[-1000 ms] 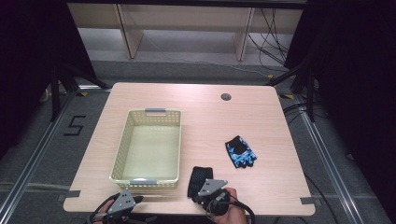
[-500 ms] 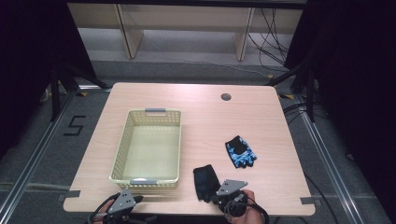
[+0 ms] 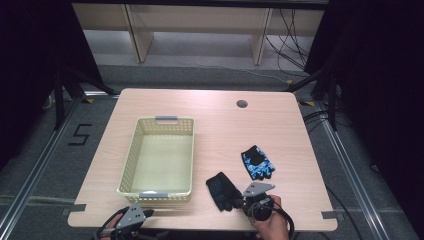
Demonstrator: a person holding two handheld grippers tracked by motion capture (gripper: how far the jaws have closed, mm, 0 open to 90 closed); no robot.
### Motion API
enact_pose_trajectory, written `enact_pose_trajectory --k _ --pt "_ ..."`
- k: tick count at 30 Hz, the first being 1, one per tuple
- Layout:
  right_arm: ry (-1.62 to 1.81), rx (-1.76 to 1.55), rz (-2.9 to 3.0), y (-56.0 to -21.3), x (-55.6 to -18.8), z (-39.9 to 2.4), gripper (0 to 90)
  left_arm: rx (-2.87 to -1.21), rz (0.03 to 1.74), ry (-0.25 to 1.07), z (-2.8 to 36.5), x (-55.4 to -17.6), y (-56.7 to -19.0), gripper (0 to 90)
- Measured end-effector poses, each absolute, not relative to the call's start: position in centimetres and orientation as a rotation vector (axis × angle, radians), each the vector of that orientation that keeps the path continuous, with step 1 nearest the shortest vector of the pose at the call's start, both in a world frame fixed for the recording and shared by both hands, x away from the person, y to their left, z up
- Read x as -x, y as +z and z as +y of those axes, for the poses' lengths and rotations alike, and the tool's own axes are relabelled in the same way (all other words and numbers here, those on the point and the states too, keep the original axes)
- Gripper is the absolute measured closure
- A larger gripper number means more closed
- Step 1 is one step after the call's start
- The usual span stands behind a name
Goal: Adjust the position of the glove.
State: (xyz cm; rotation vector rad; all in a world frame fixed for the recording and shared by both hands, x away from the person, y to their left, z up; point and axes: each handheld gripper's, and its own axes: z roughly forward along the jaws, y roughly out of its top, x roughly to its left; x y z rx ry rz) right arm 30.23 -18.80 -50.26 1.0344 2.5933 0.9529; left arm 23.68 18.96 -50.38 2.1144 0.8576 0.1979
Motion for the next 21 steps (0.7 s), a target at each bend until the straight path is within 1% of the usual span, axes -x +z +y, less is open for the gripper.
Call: enact_pose_trajectory --k 1,2,4,6,17,18,21 --pt "0.953 -1.025 2.578 -50.4 -30.3 -18.7 90.0 -2.101 0.833 0.226 19.0 -23.8 -50.4 16.1" --pt "0.926 -1.034 2.594 -50.1 -30.3 -18.8 90.0 -2.093 0.839 0.228 18.9 -23.7 -50.4 16.1" --pt "0.939 -1.029 2.576 -50.3 -30.6 -18.8 90.0 -2.070 0.860 0.200 18.7 -23.6 -50.5 16.1" --pt "0.916 -1.021 2.587 -50.2 -31.0 -19.1 90.0 -2.066 0.843 0.214 18.7 -23.6 -50.5 16.1" --pt "0.887 -1.018 2.588 -50.0 -32.7 -21.5 90.0 -2.068 0.844 0.205 18.7 -23.5 -50.3 16.2" --pt "0.882 -1.025 2.569 -50.1 -32.8 -21.6 90.0 -2.093 0.828 0.220 18.9 -23.7 -50.3 16.2" --pt "0.899 -1.020 2.548 -50.1 -33.2 -22.2 90.0 -2.062 0.847 0.210 18.7 -23.5 -50.3 16.2"
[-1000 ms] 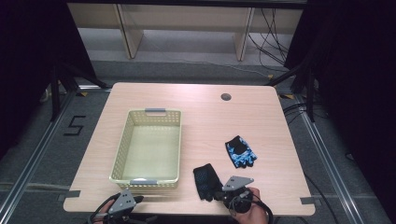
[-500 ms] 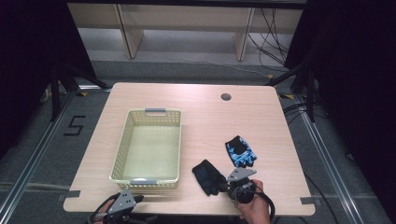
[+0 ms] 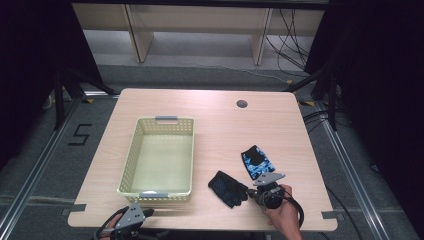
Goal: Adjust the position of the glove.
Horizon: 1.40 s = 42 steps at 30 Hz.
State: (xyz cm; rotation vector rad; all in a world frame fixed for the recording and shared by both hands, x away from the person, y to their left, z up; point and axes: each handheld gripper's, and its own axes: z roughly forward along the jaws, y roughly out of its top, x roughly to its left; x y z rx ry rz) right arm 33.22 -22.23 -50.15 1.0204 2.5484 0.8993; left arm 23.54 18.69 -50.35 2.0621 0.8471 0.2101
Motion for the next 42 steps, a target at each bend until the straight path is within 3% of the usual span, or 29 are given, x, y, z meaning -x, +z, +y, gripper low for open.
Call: enact_pose_trajectory --k 11,22,42 --pt "0.964 -1.125 2.372 -47.4 -34.5 -24.8 88.9 -2.065 0.846 0.215 18.7 -23.5 -50.3 16.3" --pt "0.901 -1.233 2.276 -46.7 -38.3 -25.9 69.2 -2.081 0.856 0.198 18.6 -23.5 -50.2 16.3" --pt "0.888 -1.349 2.260 -47.3 -42.4 -27.1 56.6 -2.048 0.816 0.197 17.0 -23.7 -50.2 16.3"
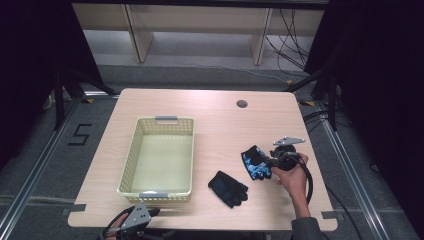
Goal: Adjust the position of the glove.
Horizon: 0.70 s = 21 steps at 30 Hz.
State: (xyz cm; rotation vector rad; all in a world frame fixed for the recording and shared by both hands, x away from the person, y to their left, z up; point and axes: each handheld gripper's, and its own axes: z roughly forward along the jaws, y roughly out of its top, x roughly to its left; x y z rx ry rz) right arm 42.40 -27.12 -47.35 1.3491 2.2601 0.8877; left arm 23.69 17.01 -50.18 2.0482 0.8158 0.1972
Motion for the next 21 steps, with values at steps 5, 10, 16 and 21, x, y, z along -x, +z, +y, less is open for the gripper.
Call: enact_pose_trajectory --k 5,10,16,21 --pt "0.897 -1.351 2.259 -47.4 -42.9 -27.3 56.6 -2.056 0.791 0.188 15.8 -23.8 -50.4 16.3" --pt "0.889 -1.358 2.272 -47.7 -43.3 -27.4 55.4 -2.112 0.741 0.176 14.0 -23.7 -50.5 16.3" --pt "0.922 -1.390 2.267 -47.9 -43.4 -27.7 54.9 -2.099 0.716 0.141 12.3 -23.9 -50.6 16.3" --pt "0.892 -1.357 2.272 -48.1 -43.7 -27.9 54.9 -2.135 0.692 0.166 12.0 -24.4 -50.4 16.4"
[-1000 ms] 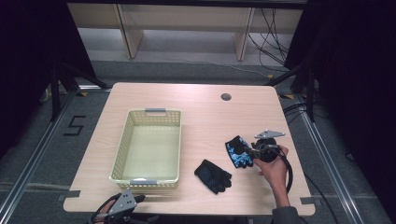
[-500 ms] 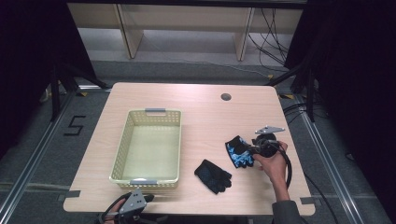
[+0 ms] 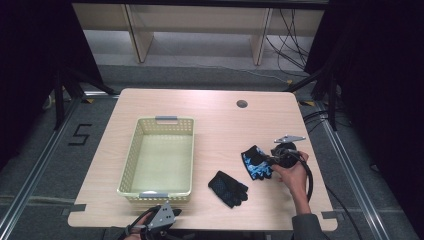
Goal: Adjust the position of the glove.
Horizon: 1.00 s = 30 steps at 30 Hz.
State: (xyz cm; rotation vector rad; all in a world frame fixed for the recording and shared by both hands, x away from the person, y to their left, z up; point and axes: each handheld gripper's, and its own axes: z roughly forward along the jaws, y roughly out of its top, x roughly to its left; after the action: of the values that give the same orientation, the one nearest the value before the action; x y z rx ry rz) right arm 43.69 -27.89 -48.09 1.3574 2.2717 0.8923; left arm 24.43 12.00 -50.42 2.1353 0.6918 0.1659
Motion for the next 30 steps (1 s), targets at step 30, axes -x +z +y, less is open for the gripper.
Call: enact_pose_trajectory --k 30 --pt "0.901 -1.312 2.315 -49.9 -45.4 -26.8 86.7 -2.163 0.608 0.201 11.9 -24.3 -50.3 16.4"
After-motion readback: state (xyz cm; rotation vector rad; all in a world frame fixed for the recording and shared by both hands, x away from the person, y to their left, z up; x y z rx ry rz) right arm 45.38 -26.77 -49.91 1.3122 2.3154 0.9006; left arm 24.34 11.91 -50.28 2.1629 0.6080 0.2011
